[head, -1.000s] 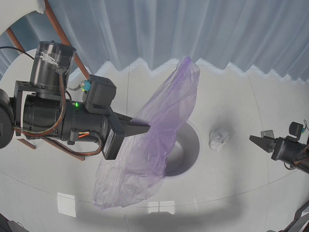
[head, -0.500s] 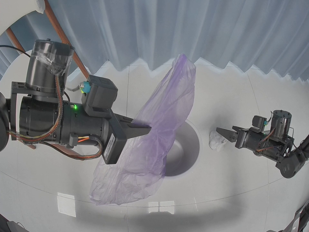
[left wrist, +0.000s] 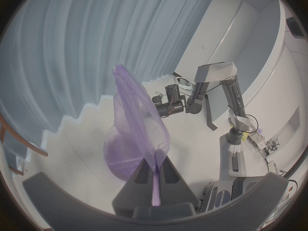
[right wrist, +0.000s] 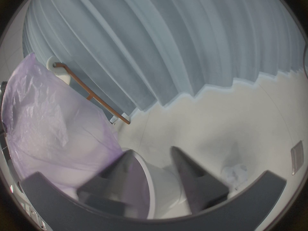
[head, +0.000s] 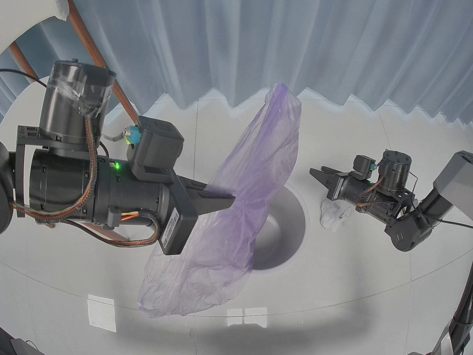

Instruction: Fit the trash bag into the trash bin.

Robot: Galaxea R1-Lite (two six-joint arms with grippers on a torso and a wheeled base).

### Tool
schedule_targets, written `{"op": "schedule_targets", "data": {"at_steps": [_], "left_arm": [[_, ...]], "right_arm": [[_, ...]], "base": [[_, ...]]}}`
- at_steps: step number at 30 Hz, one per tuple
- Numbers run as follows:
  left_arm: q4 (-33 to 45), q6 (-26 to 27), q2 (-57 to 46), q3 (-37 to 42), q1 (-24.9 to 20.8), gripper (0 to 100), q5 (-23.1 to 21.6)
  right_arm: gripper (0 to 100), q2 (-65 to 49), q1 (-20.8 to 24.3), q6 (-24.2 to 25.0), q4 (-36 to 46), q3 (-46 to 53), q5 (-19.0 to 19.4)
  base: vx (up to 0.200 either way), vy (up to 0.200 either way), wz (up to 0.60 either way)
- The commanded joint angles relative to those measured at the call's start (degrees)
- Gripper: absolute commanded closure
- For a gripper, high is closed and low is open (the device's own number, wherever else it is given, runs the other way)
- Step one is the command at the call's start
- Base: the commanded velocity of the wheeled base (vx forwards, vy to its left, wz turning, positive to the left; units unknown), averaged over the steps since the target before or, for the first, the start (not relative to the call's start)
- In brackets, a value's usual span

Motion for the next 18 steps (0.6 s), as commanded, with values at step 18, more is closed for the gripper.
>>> {"op": "schedule_targets", "data": {"at_steps": [18], "left_arm": [[0.06,-0.01,-0.1,-0.03,-0.52,100,-0.08]], "right_arm": [[100,18.93,3.05,-13.8,-11.44,-21.46,15.61]], "base": [[0.0,0.0,0.0]]}}
